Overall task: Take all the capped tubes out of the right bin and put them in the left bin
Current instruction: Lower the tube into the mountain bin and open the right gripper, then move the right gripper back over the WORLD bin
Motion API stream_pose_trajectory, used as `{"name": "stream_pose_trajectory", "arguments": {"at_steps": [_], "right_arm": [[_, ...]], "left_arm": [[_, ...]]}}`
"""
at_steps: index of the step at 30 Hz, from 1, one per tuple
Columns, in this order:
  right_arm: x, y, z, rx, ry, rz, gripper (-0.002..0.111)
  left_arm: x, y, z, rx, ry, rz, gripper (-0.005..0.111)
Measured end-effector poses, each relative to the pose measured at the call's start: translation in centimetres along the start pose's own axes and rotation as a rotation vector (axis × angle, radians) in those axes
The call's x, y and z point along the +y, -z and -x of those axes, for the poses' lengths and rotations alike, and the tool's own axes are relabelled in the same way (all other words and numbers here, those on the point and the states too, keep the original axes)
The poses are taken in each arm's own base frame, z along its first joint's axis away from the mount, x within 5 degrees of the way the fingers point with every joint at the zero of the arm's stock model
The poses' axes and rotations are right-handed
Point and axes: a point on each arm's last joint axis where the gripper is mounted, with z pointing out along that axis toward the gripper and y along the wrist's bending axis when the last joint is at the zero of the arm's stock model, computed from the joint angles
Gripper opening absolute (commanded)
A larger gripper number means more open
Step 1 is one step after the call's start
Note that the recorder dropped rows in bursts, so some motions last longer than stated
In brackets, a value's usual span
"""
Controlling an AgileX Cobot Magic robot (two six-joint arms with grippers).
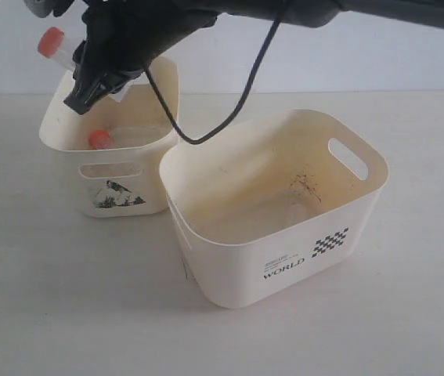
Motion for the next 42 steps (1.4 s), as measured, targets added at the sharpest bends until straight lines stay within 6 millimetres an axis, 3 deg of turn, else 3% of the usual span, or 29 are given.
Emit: {"name": "stream_pose_trajectory", "arguments": {"at_steps": [1, 2, 4, 5, 7, 8, 10, 15, 23, 31, 36, 42], "right_arm": [[0.1, -0.9, -0.2, 0.02, 0.01, -0.016, 0.055], [0.2, -1.5, -0.1, 0.025, 0.014, -0.023, 0.067], [0.6, -1.8, 0.0, 0.026, 0.011, -0.023, 0.076], [0.8, -1.9, 0.1, 0.025, 0.007, -0.02, 0.073], [1.3, -1.9, 0.5, 0.022, -0.024, -0.017, 0.053], [1.4, -1.9, 0.5, 0.027, -0.044, -0.017, 0.032], [1.4, -1.8, -0.1, 0.092, -0.055, -0.017, 0.001], [1.7, 0.5, -0.1, 0.238, -0.033, 0.023, 0.0], [2.2, 7.0, 0.4, 0.465, -0.055, 0.126, 0.0], [3.4, 11.5, -1.5, 0.566, -0.053, 0.155, 0.0], [3.4, 13.7, -4.3, 0.68, -0.048, 0.022, 0.0], [2.0, 13.5, -6.4, 0.769, -0.065, -0.23, 0.0]], "left_arm": [[0.0, 0.0, 0.0, 0.0, 0.0, 0.0, 0.004], [0.0, 0.0, 0.0, 0.0, 0.0, 0.0, 0.004], [0.0, 0.0, 0.0, 0.0, 0.0, 0.0, 0.004], [0.0, 0.0, 0.0, 0.0, 0.0, 0.0, 0.004], [0.0, 0.0, 0.0, 0.0, 0.0, 0.0, 0.004], [0.0, 0.0, 0.0, 0.0, 0.0, 0.0, 0.004], [0.0, 0.0, 0.0, 0.0, 0.0, 0.0, 0.004], [0.0, 0.0, 0.0, 0.0, 0.0, 0.0, 0.004], [0.0, 0.0, 0.0, 0.0, 0.0, 0.0, 0.004], [0.0, 0.0, 0.0, 0.0, 0.0, 0.0, 0.004], [0.0, 0.0, 0.0, 0.0, 0.0, 0.0, 0.004], [0.0, 0.0, 0.0, 0.0, 0.0, 0.0, 0.004]]}}
